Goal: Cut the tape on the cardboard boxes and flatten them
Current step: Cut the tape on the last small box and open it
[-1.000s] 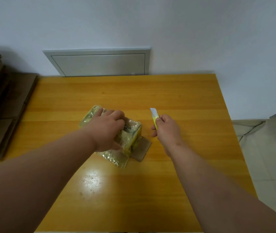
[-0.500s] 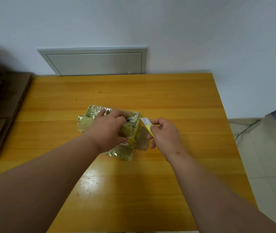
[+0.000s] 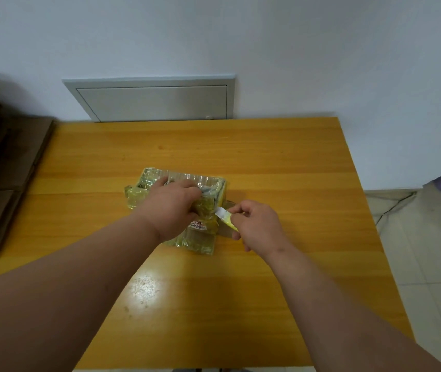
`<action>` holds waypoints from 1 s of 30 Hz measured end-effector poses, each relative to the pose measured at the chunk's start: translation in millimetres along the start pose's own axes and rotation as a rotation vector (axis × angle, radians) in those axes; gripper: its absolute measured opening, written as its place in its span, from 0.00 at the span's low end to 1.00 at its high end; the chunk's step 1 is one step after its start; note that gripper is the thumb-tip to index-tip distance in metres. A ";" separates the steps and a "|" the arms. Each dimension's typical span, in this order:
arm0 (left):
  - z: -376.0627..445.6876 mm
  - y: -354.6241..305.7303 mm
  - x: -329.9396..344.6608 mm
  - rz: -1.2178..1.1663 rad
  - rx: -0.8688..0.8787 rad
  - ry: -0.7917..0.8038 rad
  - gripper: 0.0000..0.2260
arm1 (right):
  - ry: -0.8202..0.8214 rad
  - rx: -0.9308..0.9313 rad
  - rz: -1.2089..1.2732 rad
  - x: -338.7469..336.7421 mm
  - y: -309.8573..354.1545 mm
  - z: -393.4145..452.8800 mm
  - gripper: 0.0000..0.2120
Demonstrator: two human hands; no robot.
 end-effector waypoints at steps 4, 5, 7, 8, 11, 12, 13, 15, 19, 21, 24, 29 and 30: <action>-1.9 2.5 9.3 0.052 -0.067 0.133 0.20 | -0.036 -0.070 -0.116 0.0 6.0 2.4 0.08; -2.1 2.5 10.5 0.017 -0.104 0.173 0.26 | -0.056 -0.084 -0.138 0.2 7.9 3.6 0.09; -0.4 5.3 4.0 -0.130 -0.185 0.174 0.28 | -0.093 -0.099 -0.155 -1.2 10.6 5.2 0.10; 1.5 8.2 -4.7 -0.198 -0.215 0.121 0.24 | -0.097 -0.108 -0.161 -0.7 11.3 5.4 0.10; 7.3 24.1 -23.7 -0.221 -0.272 -0.030 0.09 | -0.088 -0.129 -0.138 -1.4 11.6 4.7 0.08; 7.4 30.6 -20.5 -0.188 -0.299 -0.015 0.13 | -0.090 -0.138 -0.126 -3.3 11.8 4.1 0.08; 5.4 35.6 -13.3 -0.160 -0.328 0.042 0.21 | -0.090 -0.149 -0.121 -5.1 12.5 4.0 0.08; 2.5 39.7 0.1 -0.098 -0.323 0.134 0.32 | -0.080 -0.172 -0.142 -6.6 14.4 4.0 0.09; 8.4 42.5 -2.7 0.010 -0.247 0.030 0.35 | -0.076 -0.220 -0.197 -8.8 20.0 0.6 0.10; 10.3 42.5 -5.7 0.023 -0.221 -0.036 0.33 | -0.086 -0.242 -0.234 -9.7 21.6 -0.9 0.10; 7.9 41.6 -6.2 0.058 -0.171 -0.122 0.31 | -0.101 -0.287 -0.280 -10.1 24.6 -3.8 0.12; 7.3 42.3 -7.2 0.054 -0.143 -0.207 0.24 | -0.130 -0.370 -0.377 -11.1 33.2 -8.9 0.12; 8.3 41.8 -7.3 0.071 -0.143 -0.201 0.23 | -0.126 -0.385 -0.399 -10.4 35.7 -9.0 0.12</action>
Point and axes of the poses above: each hand's wrist, its own z-axis towards the middle knuckle, its own x-axis out of the palm, y = z × x, the point moved 10 cm from there along z, towards the middle knuckle, and after that the axes turned 8 degrees about -z, right-handed, at the moved point
